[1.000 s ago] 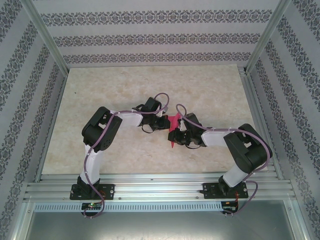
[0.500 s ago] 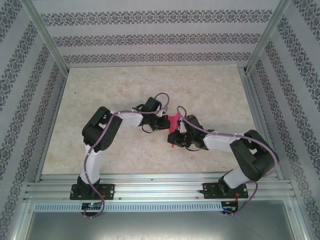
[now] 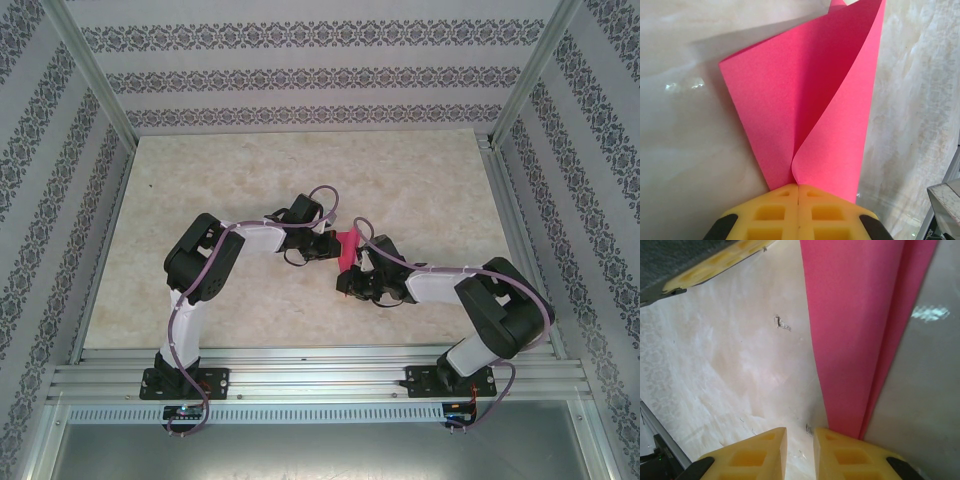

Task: Fold a paper plane with a square sheet of paper (fold left side to right side)
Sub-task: Fold the wing for the fifth time at the center of the table.

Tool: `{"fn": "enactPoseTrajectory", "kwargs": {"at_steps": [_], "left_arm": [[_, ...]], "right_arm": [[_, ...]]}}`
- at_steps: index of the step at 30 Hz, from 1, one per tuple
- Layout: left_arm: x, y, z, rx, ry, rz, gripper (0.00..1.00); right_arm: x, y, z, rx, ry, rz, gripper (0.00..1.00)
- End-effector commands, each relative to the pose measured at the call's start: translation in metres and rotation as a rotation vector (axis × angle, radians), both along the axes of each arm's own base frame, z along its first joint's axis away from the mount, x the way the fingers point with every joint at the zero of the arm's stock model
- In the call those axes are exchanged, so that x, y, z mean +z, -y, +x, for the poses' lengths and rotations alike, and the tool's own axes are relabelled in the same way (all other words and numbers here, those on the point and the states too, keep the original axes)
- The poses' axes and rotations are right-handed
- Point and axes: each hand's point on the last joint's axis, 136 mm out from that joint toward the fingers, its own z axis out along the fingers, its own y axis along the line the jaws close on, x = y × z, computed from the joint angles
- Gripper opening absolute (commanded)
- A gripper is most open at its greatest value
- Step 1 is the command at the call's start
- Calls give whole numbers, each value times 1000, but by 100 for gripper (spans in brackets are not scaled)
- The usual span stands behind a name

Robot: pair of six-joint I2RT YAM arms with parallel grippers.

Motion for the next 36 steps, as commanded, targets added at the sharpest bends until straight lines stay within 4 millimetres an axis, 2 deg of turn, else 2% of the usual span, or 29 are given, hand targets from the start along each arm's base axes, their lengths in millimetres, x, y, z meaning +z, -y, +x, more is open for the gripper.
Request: {"fn": "enactPoseTrajectory", "kwargs": {"at_steps": [1,4,9,13,16,21,24,26,28,32,34,36], "left_arm": [[-49,-17,0,35,-15,135,0],[-50,-18,1,35,-14,142,0],[-51,-18,0,35,-16,142,0],[-50,-18,1,36,-15,142,0],[-50,-18,0,34,-14,141,0],[-50,-18,0,33,-15,142,0],[-50,-17,0,32,-15,141,0],[-50,-17,1,32,-14,142,0],[-49,-17,1,30,-13,141,0],[-48,-17,1,30,-11,139,0],[-49,-17,0,30,-14,140,0],[-48,-17,0,29,-13,139,0]], "right_arm": [[-22,8,-9,-15,-55,-61,22],[-22,7,-10,-10,-60,-58,22],[8,4,-2,0,18,-29,22],[20,0,-2,7,32,-9,22],[16,-1,-5,9,18,-12,23],[-4,-1,-12,10,-30,-26,22],[-18,6,-15,-7,-62,-66,22],[-21,9,-16,-14,-71,-72,22],[-10,5,-12,-10,-44,-39,22],[34,0,6,-1,73,45,24],[51,6,16,-18,119,69,25],[59,18,29,-61,140,84,25]]}}
